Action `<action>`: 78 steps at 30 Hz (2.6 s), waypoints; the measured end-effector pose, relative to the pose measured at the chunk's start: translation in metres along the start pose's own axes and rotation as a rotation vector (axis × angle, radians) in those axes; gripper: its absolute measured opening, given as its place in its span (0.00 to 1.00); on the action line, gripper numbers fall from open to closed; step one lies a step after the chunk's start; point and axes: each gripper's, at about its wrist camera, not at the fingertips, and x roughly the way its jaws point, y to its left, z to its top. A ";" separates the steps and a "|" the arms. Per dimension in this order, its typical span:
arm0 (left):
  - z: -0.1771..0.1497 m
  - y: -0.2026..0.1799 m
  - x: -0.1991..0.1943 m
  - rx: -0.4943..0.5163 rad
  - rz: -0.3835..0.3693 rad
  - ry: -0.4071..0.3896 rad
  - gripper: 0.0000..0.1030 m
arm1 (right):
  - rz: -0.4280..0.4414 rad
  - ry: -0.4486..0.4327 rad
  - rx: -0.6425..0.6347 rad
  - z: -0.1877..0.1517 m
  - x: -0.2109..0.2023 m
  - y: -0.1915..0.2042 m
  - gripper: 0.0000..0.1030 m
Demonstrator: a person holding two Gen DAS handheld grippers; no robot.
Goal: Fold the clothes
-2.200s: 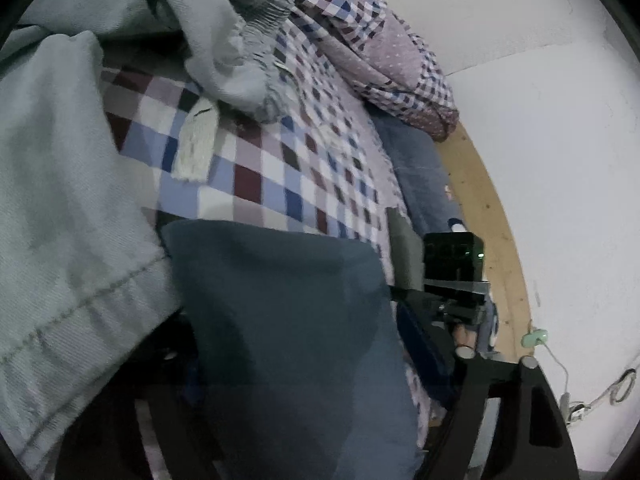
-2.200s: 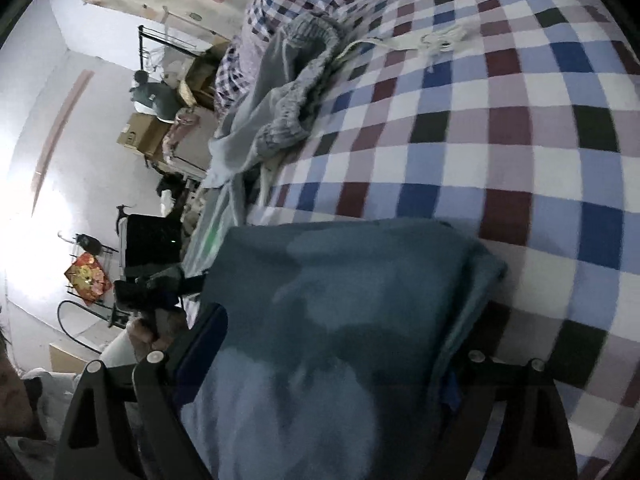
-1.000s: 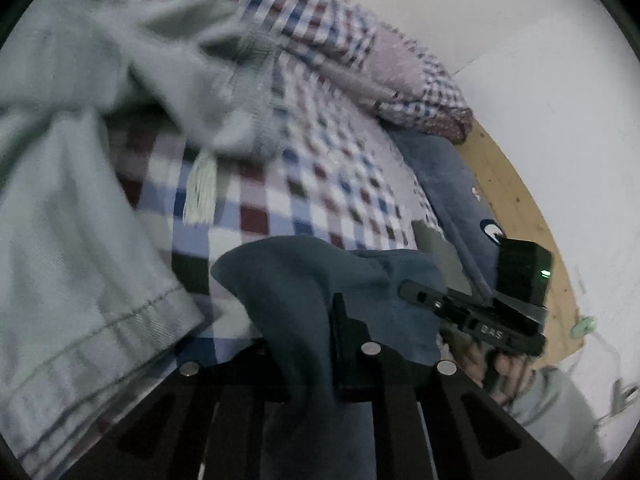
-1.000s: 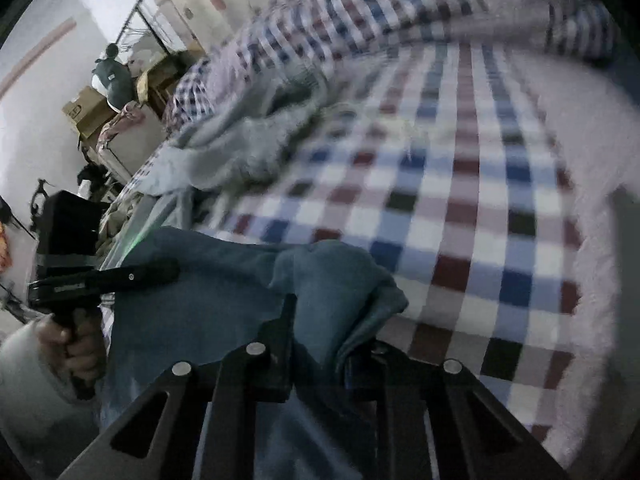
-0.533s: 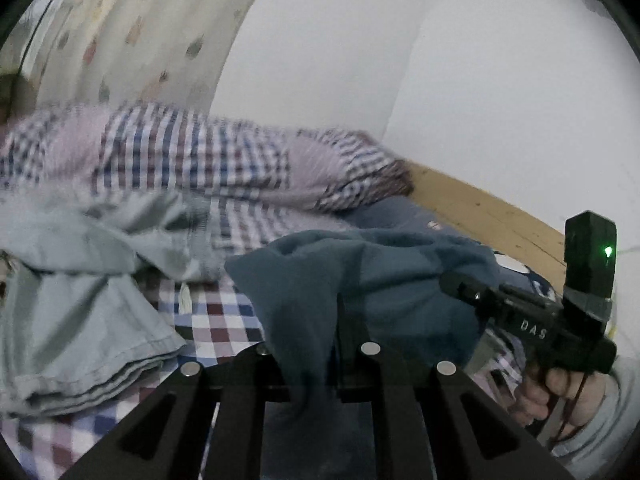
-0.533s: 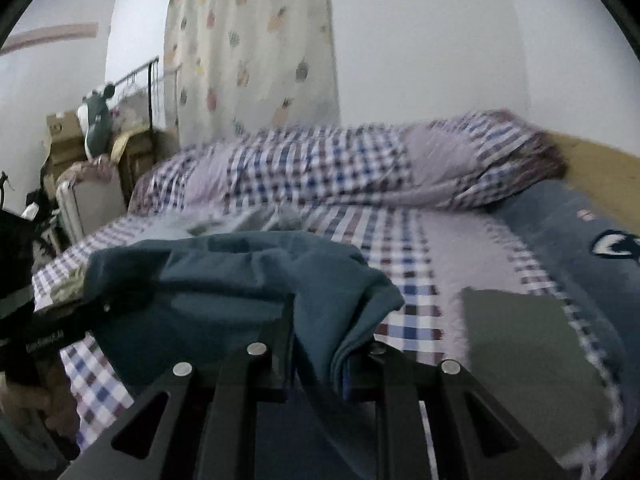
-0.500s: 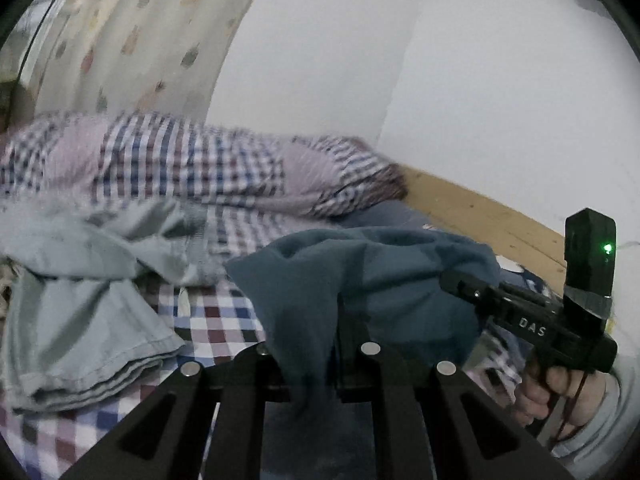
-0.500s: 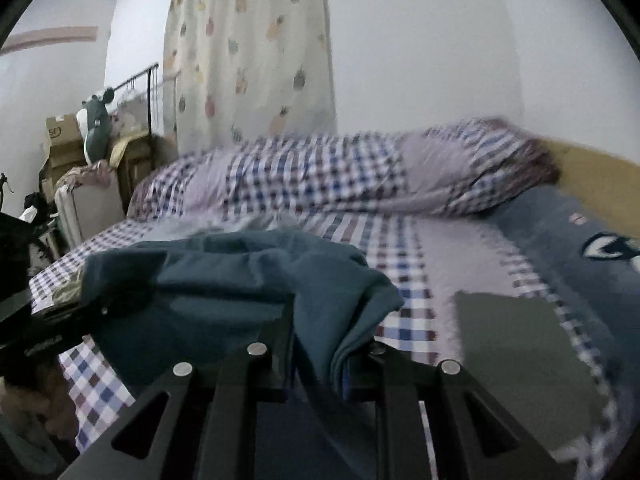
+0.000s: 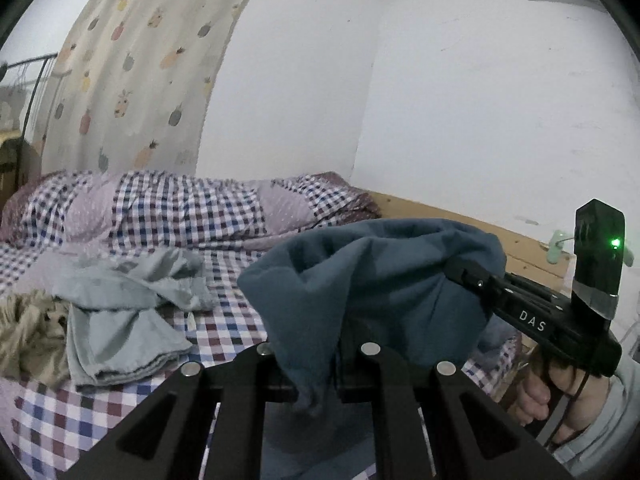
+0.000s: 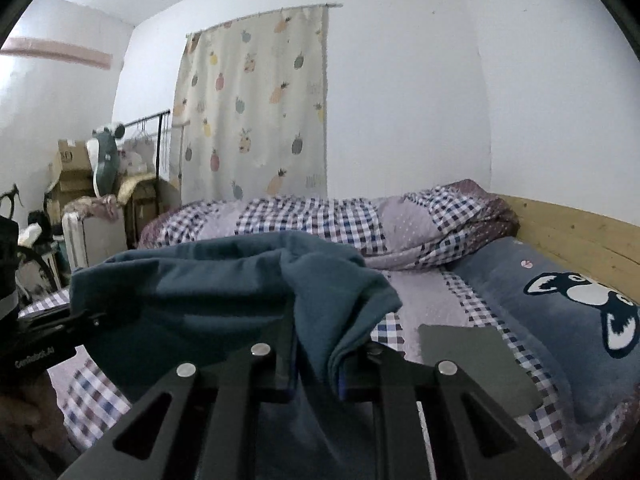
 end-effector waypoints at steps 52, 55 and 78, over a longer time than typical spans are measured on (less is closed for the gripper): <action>0.091 -0.186 0.327 0.134 -0.511 0.320 0.07 | -0.381 0.044 0.096 0.078 0.066 -0.316 0.12; 0.082 -0.167 0.370 0.093 -0.478 0.366 0.07 | -0.360 0.085 0.104 0.063 0.120 -0.327 0.12; -0.068 -0.027 0.647 -0.064 -0.112 0.720 0.21 | -0.389 0.623 -0.067 -0.088 0.461 -0.397 0.21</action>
